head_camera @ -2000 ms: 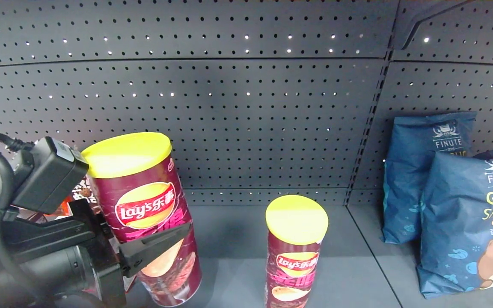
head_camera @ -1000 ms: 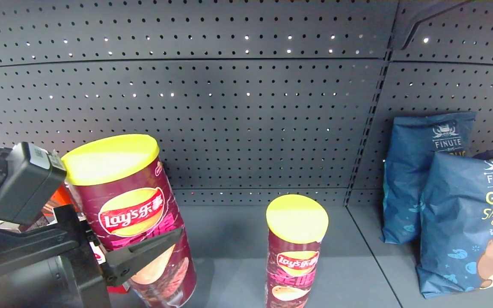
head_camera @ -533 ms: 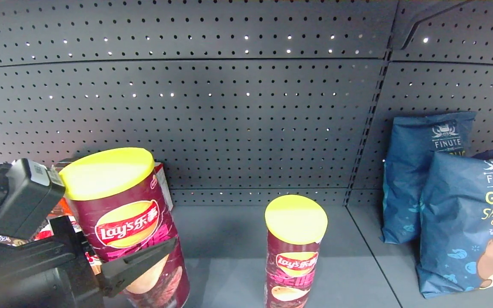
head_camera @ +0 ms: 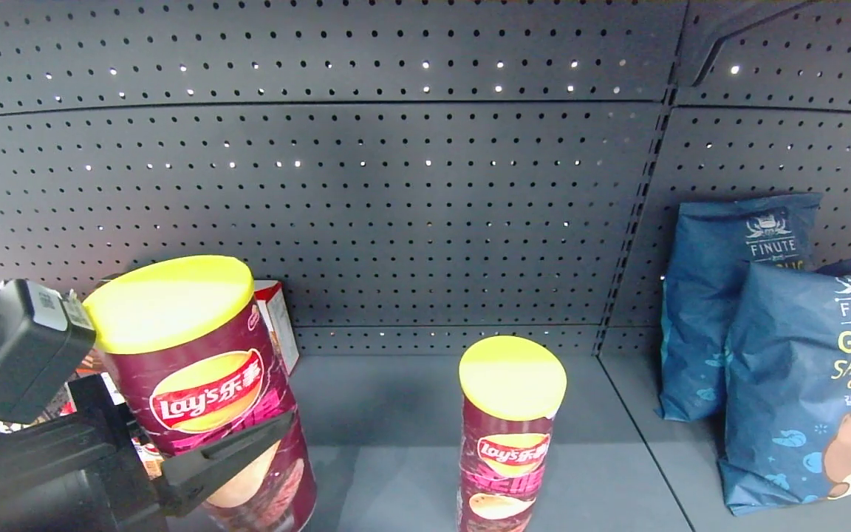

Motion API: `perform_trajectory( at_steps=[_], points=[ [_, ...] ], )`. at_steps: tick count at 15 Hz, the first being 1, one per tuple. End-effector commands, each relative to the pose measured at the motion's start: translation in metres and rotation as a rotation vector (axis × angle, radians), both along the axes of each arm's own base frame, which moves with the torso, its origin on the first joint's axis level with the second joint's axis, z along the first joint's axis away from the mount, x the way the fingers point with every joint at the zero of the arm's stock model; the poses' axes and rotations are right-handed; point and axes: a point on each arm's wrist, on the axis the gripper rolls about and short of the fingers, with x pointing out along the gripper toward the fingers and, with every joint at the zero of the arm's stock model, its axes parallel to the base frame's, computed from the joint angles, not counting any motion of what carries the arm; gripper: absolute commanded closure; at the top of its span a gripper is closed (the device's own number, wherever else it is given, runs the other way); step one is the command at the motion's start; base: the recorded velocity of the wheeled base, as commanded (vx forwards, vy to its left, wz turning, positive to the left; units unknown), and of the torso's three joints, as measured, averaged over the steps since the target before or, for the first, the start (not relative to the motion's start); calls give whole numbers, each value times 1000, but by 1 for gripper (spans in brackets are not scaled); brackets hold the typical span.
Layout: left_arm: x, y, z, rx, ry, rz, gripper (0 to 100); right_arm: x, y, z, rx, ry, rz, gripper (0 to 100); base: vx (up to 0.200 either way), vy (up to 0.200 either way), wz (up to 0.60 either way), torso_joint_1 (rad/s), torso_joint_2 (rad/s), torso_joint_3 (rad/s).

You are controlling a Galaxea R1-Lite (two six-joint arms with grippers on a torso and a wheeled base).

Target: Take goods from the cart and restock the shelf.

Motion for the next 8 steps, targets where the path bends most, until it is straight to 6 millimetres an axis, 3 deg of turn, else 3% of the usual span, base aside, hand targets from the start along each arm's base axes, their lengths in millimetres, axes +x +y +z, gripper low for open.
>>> perform_trajectory(
  at_steps=[1,5,8],
  points=[
    [7,-6,5,-3,3,-16,100,-1,0,0,0,-12,2,0,0,0,0,0,0,0],
    [34,-28,17,-29,15,-128,100,-1,0,0,0,-12,2,0,0,0,0,0,0,0],
    [62,-36,6,-39,71,-240,100,-1,0,0,0,-12,2,0,0,0,0,0,0,0]
  ],
)
